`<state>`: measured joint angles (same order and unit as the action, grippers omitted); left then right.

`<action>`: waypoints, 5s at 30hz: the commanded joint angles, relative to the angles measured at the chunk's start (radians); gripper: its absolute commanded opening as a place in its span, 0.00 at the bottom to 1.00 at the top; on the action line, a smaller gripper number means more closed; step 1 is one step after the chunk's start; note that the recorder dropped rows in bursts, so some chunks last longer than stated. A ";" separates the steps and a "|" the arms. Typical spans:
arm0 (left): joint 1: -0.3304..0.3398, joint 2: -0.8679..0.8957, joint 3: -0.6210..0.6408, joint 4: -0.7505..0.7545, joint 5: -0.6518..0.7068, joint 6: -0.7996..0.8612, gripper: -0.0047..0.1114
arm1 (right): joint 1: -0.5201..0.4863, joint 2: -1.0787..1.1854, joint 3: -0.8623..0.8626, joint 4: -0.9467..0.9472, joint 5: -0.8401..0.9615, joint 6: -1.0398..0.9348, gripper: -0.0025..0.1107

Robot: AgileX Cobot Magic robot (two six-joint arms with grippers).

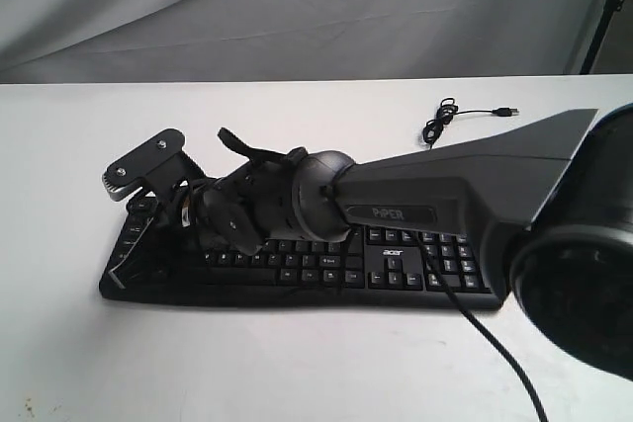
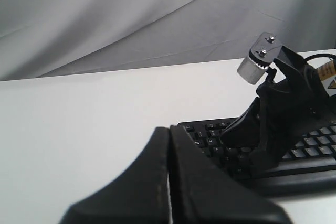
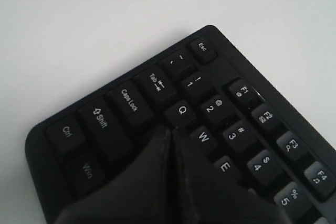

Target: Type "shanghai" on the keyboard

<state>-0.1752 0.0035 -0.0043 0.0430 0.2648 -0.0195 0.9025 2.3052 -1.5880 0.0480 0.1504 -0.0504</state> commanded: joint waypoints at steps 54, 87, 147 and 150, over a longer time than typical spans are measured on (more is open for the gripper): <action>-0.004 -0.003 0.004 0.005 -0.006 -0.003 0.04 | -0.018 0.025 -0.008 -0.020 -0.011 -0.013 0.02; -0.004 -0.003 0.004 0.005 -0.006 -0.003 0.04 | -0.019 -0.047 -0.002 -0.095 -0.002 -0.024 0.02; -0.004 -0.003 0.004 0.005 -0.006 -0.003 0.04 | -0.094 -0.123 0.244 -0.048 -0.004 -0.030 0.02; -0.004 -0.003 0.004 0.005 -0.006 -0.003 0.04 | -0.091 -0.129 0.244 -0.048 -0.004 -0.030 0.02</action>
<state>-0.1752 0.0035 -0.0043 0.0430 0.2648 -0.0195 0.8073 2.1739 -1.3470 0.0000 0.1425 -0.0707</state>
